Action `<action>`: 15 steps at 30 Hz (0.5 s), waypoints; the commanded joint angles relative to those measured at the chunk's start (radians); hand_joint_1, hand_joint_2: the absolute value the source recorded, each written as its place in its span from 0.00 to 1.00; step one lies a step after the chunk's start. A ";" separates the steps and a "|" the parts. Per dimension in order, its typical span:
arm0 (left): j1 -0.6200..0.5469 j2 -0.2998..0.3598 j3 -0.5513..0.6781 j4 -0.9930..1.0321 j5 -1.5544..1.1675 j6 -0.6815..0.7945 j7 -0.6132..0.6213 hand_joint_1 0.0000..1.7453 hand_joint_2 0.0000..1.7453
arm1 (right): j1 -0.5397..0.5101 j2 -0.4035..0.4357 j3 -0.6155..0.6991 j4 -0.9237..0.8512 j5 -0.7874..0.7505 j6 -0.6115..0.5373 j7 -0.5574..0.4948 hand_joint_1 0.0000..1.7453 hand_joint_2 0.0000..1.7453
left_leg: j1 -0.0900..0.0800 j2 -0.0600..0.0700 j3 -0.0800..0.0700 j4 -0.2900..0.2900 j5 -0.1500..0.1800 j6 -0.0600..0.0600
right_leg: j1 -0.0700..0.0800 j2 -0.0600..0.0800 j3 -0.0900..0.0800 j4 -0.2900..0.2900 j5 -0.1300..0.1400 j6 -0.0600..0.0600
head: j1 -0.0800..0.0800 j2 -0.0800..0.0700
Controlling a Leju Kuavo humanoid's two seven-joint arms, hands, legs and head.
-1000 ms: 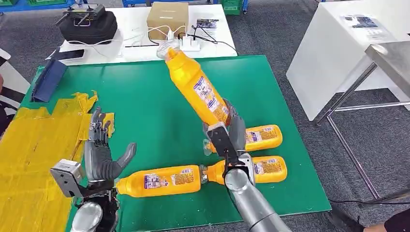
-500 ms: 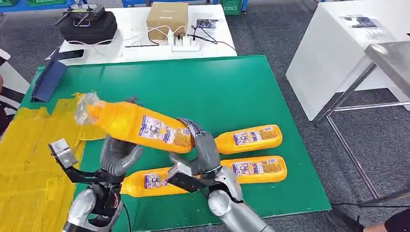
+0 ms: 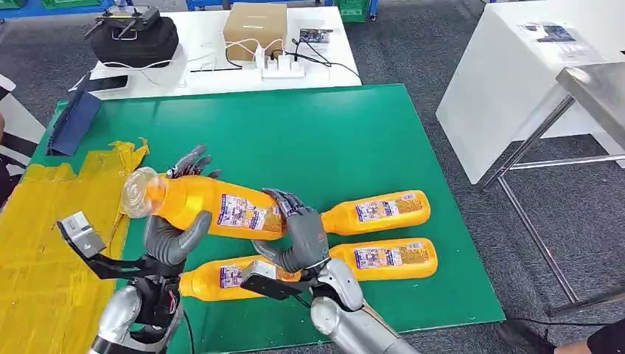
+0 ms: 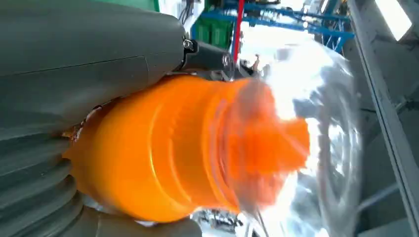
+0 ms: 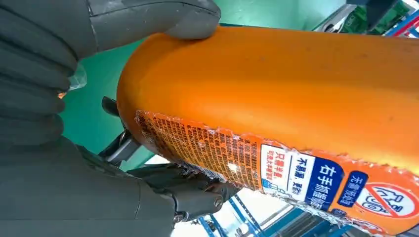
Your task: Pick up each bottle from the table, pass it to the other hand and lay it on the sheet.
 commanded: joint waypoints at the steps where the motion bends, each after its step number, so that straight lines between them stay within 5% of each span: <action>1: -0.033 0.003 -0.015 -0.001 -0.075 0.075 -0.024 1.00 1.00 | -0.027 -0.014 0.044 0.062 0.001 0.008 -0.002 1.00 1.00 | 0.001 0.001 0.004 0.001 -0.002 0.000 | 0.001 0.000 0.005 0.000 -0.002 -0.002 | 0.000 0.000; 13: -0.041 0.006 -0.056 0.035 -0.271 0.265 -0.070 1.00 1.00 | 0.033 -0.036 0.044 -0.138 -0.059 0.057 -0.014 1.00 1.00 | 0.000 -0.001 0.004 0.001 -0.003 0.000 | 0.001 -0.002 0.005 0.000 -0.003 -0.003 | 0.000 0.000; 14: -0.042 0.006 -0.058 0.039 -0.275 0.267 -0.070 1.00 1.00 | 0.038 -0.036 0.040 -0.149 -0.065 0.054 -0.015 0.77 1.00 | 0.000 0.000 0.003 0.001 -0.002 0.000 | 0.001 -0.001 0.003 0.000 -0.002 -0.002 | 0.000 0.000; 15: -0.050 0.014 -0.062 0.049 -0.318 0.302 -0.070 1.00 1.00 | 0.058 -0.031 0.018 -0.188 -0.100 0.023 -0.038 0.00 1.00 | 0.000 -0.001 0.002 0.000 -0.001 0.000 | 0.000 -0.002 0.002 0.000 -0.001 -0.002 | 0.000 0.000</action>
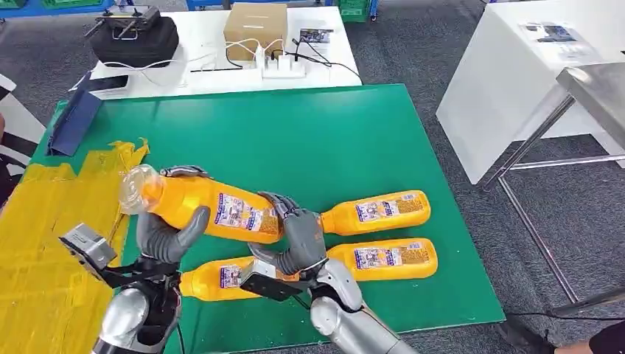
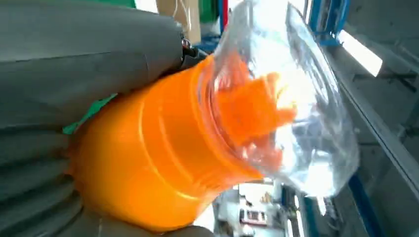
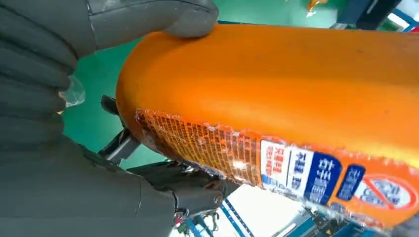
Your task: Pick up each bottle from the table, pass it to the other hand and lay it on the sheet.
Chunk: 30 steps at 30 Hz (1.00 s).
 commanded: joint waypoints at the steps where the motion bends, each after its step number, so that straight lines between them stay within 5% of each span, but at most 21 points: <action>1: -0.058 0.022 -0.042 0.074 -0.097 0.083 -0.001 1.00 1.00 | 0.047 -0.029 0.011 -0.158 -0.052 -0.032 -0.034 0.00 1.00 | 0.001 0.000 0.005 0.001 -0.003 0.000 | 0.001 -0.002 0.006 0.000 -0.003 -0.003 | 0.000 0.000; 8: -0.196 0.129 0.049 0.211 -0.685 0.391 0.154 1.00 1.00 | 0.117 -0.078 -0.023 -0.373 0.019 0.000 0.055 0.00 1.00 | 0.000 -0.001 0.002 0.000 -0.001 -0.001 | 0.001 -0.003 0.002 0.000 -0.001 -0.002 | 0.000 0.000; 15: -0.279 0.235 0.122 0.280 -1.119 0.427 0.323 1.00 1.00 | 0.156 -0.109 -0.042 -0.471 0.092 0.055 0.113 0.00 1.00 | 0.001 0.001 0.003 0.001 -0.002 -0.001 | 0.001 -0.001 -0.005 0.001 -0.002 -0.003 | 0.000 0.000; 18: -0.303 0.266 0.092 0.355 -1.321 0.386 0.396 1.00 1.00 | 0.137 -0.136 -0.009 -0.457 0.163 0.162 0.184 0.00 1.00 | 0.001 0.001 0.004 0.000 -0.002 -0.001 | 0.001 -0.001 0.003 0.000 -0.002 -0.002 | 0.000 0.000; 20: -0.330 0.318 0.022 0.478 -1.444 0.232 0.455 1.00 1.00 | 0.082 -0.171 0.051 -0.394 0.265 0.274 0.283 0.00 1.00 | 0.001 0.002 0.006 0.000 -0.003 -0.001 | 0.001 0.000 0.006 0.000 -0.002 -0.003 | 0.000 0.000; 30: -0.538 0.211 -0.094 1.066 -1.535 0.149 0.584 1.00 1.00 | -0.042 -0.190 0.195 -0.184 0.323 0.407 0.362 0.00 1.00 | 0.001 0.000 0.006 0.000 -0.001 -0.001 | 0.001 -0.002 -0.004 -0.001 -0.002 -0.003 | 0.000 0.000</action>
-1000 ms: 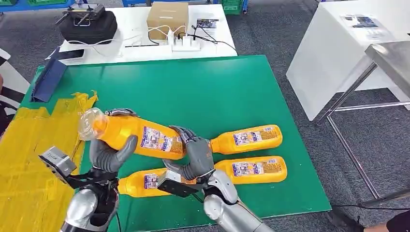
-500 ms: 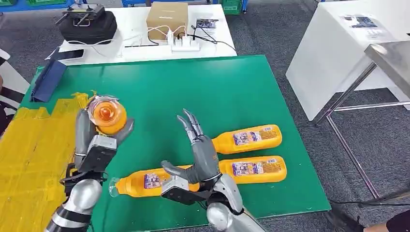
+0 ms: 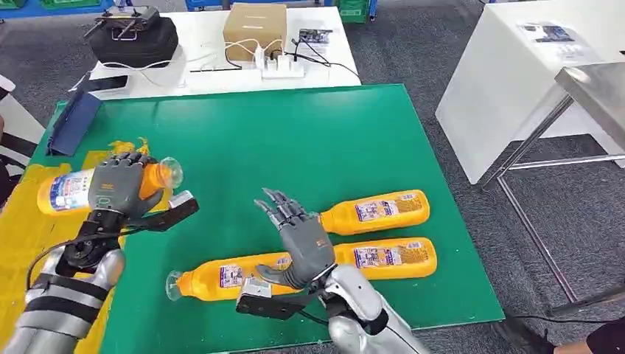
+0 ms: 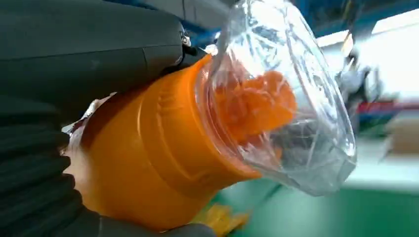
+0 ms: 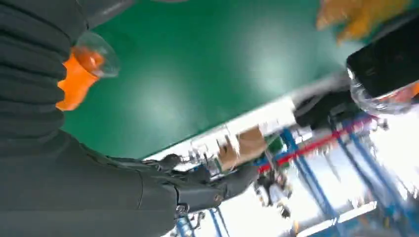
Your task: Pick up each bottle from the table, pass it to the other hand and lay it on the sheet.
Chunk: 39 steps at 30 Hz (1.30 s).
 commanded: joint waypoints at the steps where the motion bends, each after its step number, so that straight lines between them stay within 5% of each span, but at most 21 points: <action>1: -0.208 -0.081 -0.126 0.557 -0.043 -0.033 0.097 1.00 1.00 | -0.141 -0.044 0.159 0.240 0.042 0.061 0.049 0.00 1.00 | 0.000 -0.001 0.006 -0.001 -0.001 0.000 | 0.001 -0.003 0.007 -0.002 -0.001 -0.002 | 0.000 0.000; 7: -0.225 -0.140 -0.089 0.659 -0.010 -0.031 0.140 1.00 1.00 | -0.198 -0.038 0.236 0.377 0.069 0.104 0.059 0.00 1.00 | 0.001 0.000 0.009 0.002 -0.003 0.001 | 0.002 -0.002 0.022 -0.001 -0.003 -0.002 | 0.000 0.000; 9: -0.226 -0.161 -0.072 0.687 -0.014 0.031 0.173 1.00 1.00 | -0.209 -0.022 0.257 0.435 0.067 0.105 0.061 0.00 1.00 | 0.000 0.000 0.004 0.000 0.000 0.001 | 0.001 0.000 0.016 -0.001 0.000 -0.001 | 0.000 0.000; 10: -0.227 -0.169 -0.062 0.695 -0.010 0.047 0.180 0.31 1.00 | -0.212 -0.011 0.261 0.463 0.058 0.110 0.063 0.00 1.00 | 0.000 0.000 0.006 0.001 -0.001 0.001 | 0.001 -0.001 0.019 -0.001 -0.001 -0.002 | 0.000 0.000; 11: -0.227 -0.174 -0.056 0.698 -0.010 0.061 0.186 0.01 1.00 | -0.215 -0.001 0.265 0.487 0.055 0.115 0.068 0.00 1.00 | 0.000 -0.001 0.003 0.001 0.000 0.001 | 0.001 -0.001 0.015 -0.001 0.000 -0.001 | 0.000 0.000; 22: -0.234 -0.184 -0.025 0.700 0.002 0.089 0.173 0.00 1.00 | -0.220 0.025 0.277 0.550 0.045 0.129 0.086 0.00 1.00 | 0.000 0.001 0.003 0.001 -0.001 0.001 | 0.001 0.000 0.016 0.000 -0.001 -0.002 | 0.000 0.000; 25: -0.216 -0.205 0.045 0.652 0.096 0.195 0.050 0.00 1.00 | -0.221 0.038 0.284 0.594 0.040 0.128 0.088 0.00 1.00 | 0.000 0.000 0.002 0.001 0.000 0.001 | 0.001 0.000 0.015 -0.001 0.000 -0.001 | 0.000 0.000; 29: -0.103 -0.278 0.139 0.447 0.397 0.307 -0.284 0.00 1.00 | -0.215 0.046 0.289 0.656 0.049 0.101 0.112 0.00 1.00 | 0.001 -0.002 0.004 0.001 -0.001 0.001 | 0.001 -0.003 0.017 -0.001 -0.002 -0.002 | 0.000 0.000; 33: -0.084 -0.275 0.126 0.411 0.398 0.300 -0.271 0.00 1.00 | -0.220 0.051 0.288 0.665 0.050 0.099 0.111 0.00 1.00 | 0.000 0.000 0.003 0.000 0.000 0.001 | 0.001 -0.001 0.016 -0.001 0.000 -0.001 | 0.000 0.000; 35: -0.050 -0.289 0.143 0.333 0.511 0.308 -0.375 0.00 1.00 | -0.217 0.056 0.276 0.670 0.052 0.086 0.125 0.17 1.00 | 0.000 0.001 0.004 0.000 0.000 0.001 | 0.001 0.000 0.016 -0.001 0.000 -0.001 | 0.000 0.000; 36: -0.020 -0.292 0.131 0.265 0.565 0.297 -0.410 0.00 1.00 | -0.214 0.060 0.265 0.678 0.056 0.075 0.132 0.78 1.00 | 0.001 0.001 0.006 0.001 -0.001 0.001 | 0.001 -0.001 0.018 -0.001 0.000 -0.002 | 0.000 0.000; 37: 0.011 -0.289 0.111 0.193 0.589 0.283 -0.402 0.00 1.00 | -0.214 0.066 0.257 0.688 0.056 0.071 0.129 0.96 1.00 | 0.001 0.001 0.005 0.000 -0.001 0.000 | 0.001 0.000 0.016 -0.001 0.000 -0.002 | 0.000 0.000; 39: 0.095 -0.295 0.093 -0.016 0.759 0.205 -0.439 0.00 1.00 | -0.212 0.077 0.226 0.708 0.044 0.055 0.121 1.00 1.00 | 0.000 0.002 0.006 0.000 -0.001 -0.001 | 0.001 0.000 0.015 -0.001 0.001 -0.004 | 0.000 0.000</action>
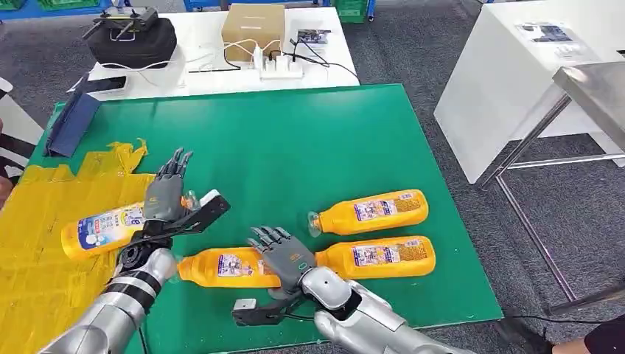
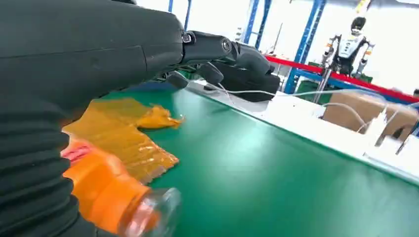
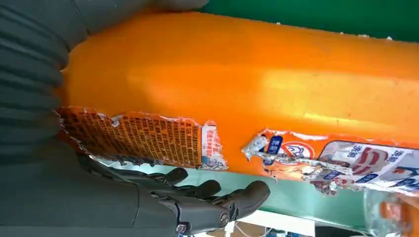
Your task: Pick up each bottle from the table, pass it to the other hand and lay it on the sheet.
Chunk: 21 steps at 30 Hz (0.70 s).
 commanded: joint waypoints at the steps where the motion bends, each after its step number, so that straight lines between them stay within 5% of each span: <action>1: 0.209 -0.038 0.004 -0.538 0.383 -0.114 -0.148 0.00 1.00 | 0.005 0.034 -0.035 0.162 -0.023 -0.034 -0.016 1.00 1.00 | 0.001 0.002 0.005 0.001 -0.003 0.000 | 0.002 0.000 0.006 -0.001 -0.002 -0.003 | 0.000 0.000; 2: 0.232 -0.028 -0.017 -0.593 0.397 -0.110 -0.164 0.00 1.00 | 0.004 0.037 -0.065 0.172 -0.089 -0.007 -0.086 1.00 1.00 | 0.002 0.001 0.008 0.002 -0.004 0.000 | 0.003 -0.002 0.009 0.000 -0.004 -0.004 | 0.000 0.000; 4: 0.236 -0.027 -0.029 -0.606 0.401 -0.110 -0.161 0.00 1.00 | 0.000 0.031 -0.067 0.180 -0.098 -0.006 -0.096 1.00 1.00 | 0.002 0.003 0.007 0.001 -0.003 -0.001 | 0.002 0.000 -0.002 0.000 -0.003 -0.004 | 0.000 0.000; 11: 0.283 -0.026 -0.056 -0.678 0.494 -0.100 -0.228 0.00 1.00 | -0.006 0.036 -0.096 0.200 -0.151 -0.028 -0.121 1.00 1.00 | 0.002 0.002 0.011 -0.001 -0.004 -0.003 | 0.002 0.002 0.001 -0.001 -0.005 -0.005 | 0.000 0.000; 21: 0.402 -0.028 0.020 -0.876 0.899 -0.381 -0.162 0.00 1.00 | 0.079 0.039 -0.254 0.042 -0.239 -0.190 -0.113 1.00 1.00 | 0.002 0.003 0.012 0.000 -0.005 -0.004 | 0.003 0.003 0.002 -0.001 -0.005 -0.004 | 0.000 0.000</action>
